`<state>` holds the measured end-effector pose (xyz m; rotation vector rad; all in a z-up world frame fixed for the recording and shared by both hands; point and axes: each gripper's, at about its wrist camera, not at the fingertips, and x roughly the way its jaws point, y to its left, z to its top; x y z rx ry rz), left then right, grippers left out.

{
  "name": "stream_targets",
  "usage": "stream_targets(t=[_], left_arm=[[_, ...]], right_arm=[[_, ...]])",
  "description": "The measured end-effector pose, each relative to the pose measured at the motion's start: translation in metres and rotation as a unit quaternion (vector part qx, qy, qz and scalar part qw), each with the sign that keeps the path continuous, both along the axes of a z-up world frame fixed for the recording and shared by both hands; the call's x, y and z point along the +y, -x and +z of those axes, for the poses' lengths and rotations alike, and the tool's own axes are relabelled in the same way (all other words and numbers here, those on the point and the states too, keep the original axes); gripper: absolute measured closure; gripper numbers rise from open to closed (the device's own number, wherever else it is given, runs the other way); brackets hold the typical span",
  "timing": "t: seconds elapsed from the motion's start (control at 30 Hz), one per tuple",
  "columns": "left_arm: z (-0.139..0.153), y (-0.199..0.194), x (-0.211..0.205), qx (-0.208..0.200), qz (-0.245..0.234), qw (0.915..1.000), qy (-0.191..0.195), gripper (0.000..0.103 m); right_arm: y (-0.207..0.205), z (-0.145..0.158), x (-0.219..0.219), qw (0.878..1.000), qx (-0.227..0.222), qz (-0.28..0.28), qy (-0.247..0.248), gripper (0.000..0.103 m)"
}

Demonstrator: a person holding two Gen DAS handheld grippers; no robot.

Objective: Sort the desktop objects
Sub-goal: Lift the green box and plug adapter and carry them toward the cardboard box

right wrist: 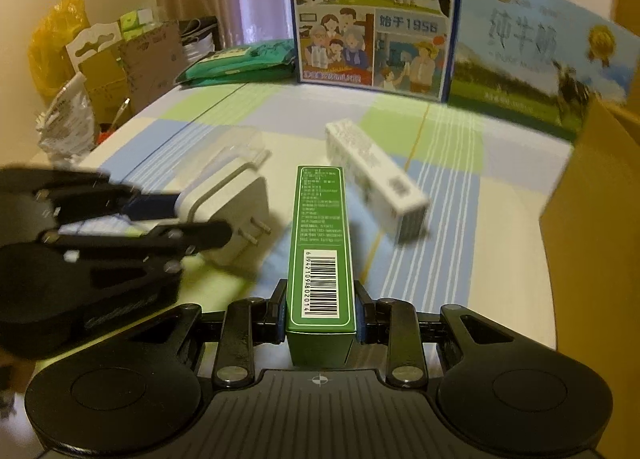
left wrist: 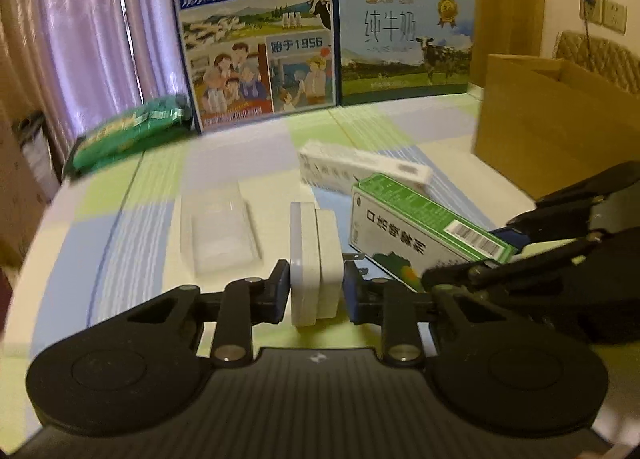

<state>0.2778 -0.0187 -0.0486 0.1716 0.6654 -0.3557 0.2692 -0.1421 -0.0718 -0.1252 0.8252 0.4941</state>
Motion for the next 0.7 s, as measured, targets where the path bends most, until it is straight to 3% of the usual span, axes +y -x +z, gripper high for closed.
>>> stream_targets(t=[0.4, 0.7], left_arm=[[0.011, 0.154, 0.003, 0.042, 0.005, 0.9987, 0.029, 0.081], [0.014, 0.188, -0.007, 0.047, -0.004, 0.9988, 0.016, 0.081]], right_arm=[[0.124, 0.014, -0.039, 0.998, 0.034, -0.038, -0.031, 0.076], [0.179, 0.015, -0.059, 0.998, 0.031, -0.048, -0.017, 0.075]])
